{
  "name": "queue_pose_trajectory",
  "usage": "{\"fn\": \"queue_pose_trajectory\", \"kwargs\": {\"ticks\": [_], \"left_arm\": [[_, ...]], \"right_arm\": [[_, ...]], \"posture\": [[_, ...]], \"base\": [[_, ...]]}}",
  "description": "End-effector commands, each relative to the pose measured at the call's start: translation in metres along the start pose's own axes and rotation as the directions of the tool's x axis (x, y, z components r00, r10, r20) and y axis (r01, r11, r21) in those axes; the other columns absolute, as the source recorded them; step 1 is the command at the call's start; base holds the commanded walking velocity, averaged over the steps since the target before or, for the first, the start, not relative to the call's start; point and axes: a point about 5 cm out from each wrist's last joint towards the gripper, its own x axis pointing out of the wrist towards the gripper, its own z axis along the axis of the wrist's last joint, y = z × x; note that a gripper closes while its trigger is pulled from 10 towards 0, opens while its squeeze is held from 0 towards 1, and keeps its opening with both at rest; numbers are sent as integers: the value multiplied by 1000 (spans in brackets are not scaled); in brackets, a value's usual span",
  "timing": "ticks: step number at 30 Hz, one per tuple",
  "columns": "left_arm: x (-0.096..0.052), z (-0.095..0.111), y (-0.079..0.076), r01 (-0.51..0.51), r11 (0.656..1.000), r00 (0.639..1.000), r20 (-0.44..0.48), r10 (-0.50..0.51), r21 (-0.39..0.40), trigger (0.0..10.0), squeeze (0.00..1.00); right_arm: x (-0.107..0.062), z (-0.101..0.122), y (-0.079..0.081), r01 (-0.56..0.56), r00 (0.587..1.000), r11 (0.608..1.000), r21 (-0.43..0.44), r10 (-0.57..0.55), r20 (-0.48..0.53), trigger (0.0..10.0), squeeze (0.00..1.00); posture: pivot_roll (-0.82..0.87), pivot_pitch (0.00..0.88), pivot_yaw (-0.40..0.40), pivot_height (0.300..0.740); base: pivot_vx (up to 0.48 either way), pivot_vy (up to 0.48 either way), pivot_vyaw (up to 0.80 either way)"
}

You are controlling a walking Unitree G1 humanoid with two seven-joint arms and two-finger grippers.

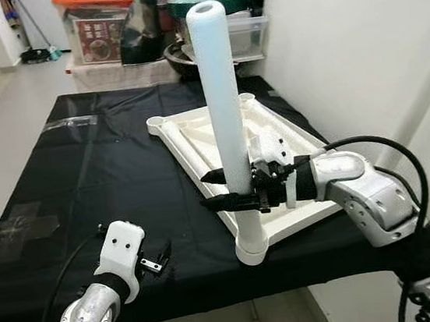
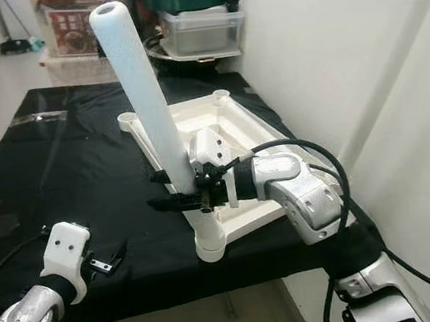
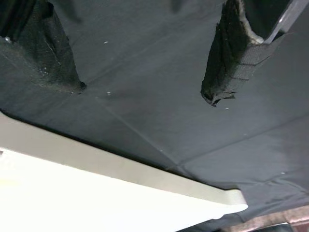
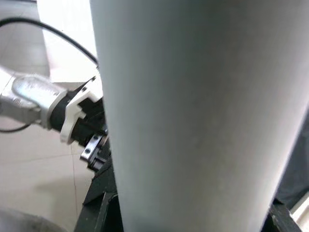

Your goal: Building children table

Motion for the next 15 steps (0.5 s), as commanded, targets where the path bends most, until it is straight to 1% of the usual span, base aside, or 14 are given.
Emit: {"fn": "queue_pose_trajectory", "kwargs": {"ticks": [1, 2, 3, 4, 5, 7, 8, 9, 10, 11, 13, 14, 15], "left_arm": [[-2, -4, 1, -17, 1000, 1000, -11, 17, -25, 10000, 0], [-2, -4, 1, -17, 1000, 1000, -11, 17, -25, 10000, 0], [-2, -4, 1, -19, 999, 1000, -12, 19, -27, 10000, 0], [-2, -4, 1, -19, 999, 1000, -12, 19, -27, 10000, 0], [-2, -4, 1, -20, 999, 1000, -12, 19, -27, 10000, 0], [-3, -4, 2, -23, 999, 1000, -14, 22, -27, 10000, 0], [-3, -4, 2, -23, 999, 1000, -14, 22, -27, 10000, 0], [-2, -4, 3, -24, 999, 1000, -16, 23, -27, 10000, 0], [-2, -4, 3, -24, 999, 1000, -16, 23, -27, 10000, 0], [-2, -5, 3, -24, 999, 1000, -16, 24, -26, 10000, 0], [-2, -5, 3, -24, 999, 1000, -16, 24, -26, 10000, 0], [-2, -5, 3, -24, 999, 1000, -17, 23, -25, 10000, 0], [-2, -5, 3, -24, 999, 1000, -17, 23, -25, 10000, 0]], "right_arm": [[4, -19, -4, 73, 997, 984, 164, -76, 15, 10000, 0], [4, -19, -4, 73, 997, 984, 164, -76, 15, 10000, 0], [3, -24, -8, 148, 988, 966, 212, -154, 10, 10000, 0], [3, -24, -8, 148, 988, 966, 212, -154, 10, 10000, 0], [2, -27, -9, 185, 982, 958, 221, -190, 2, 10000, 0], [2, -35, -8, 295, 953, 921, 254, -302, -13, 10000, 0], [2, -35, -8, 295, 953, 921, 254, -302, -13, 10000, 0], [2, -39, -7, 350, 934, 899, 263, -356, -24, 10000, 0], [2, -39, -7, 350, 934, 899, 263, -356, -24, 10000, 0], [2, -42, -5, 385, 919, 881, 274, -394, -26, 10000, 0], [2, -42, -5, 385, 919, 881, 274, -394, -26, 10000, 0], [2, -45, -5, 442, 890, 846, 297, -454, -34, 10000, 0], [2, -45, -5, 442, 890, 846, 297, -454, -34, 10000, 0]], "posture": [[129, 0, -127, 740], [129, 0, -127, 740], [129, 0, -128, 740], [129, 0, -128, 740], [125, 0, -128, 740], [123, 0, -125, 740], [123, 0, -125, 740], [119, 0, -120, 740], [119, 0, -120, 740], [119, 0, -119, 740], [119, 0, -119, 740], [119, 0, -117, 740], [119, 0, -117, 740]], "base": [[0, 0, 0], [0, 0, 0], [0, 0, 0], [0, 0, 0], [0, 0, 0], [0, 0, 0], [0, 0, 0], [0, 0, 0], [0, 0, 0], [0, 0, 0], [0, 0, 0], [0, 0, 0], [0, 0, 0]]}}
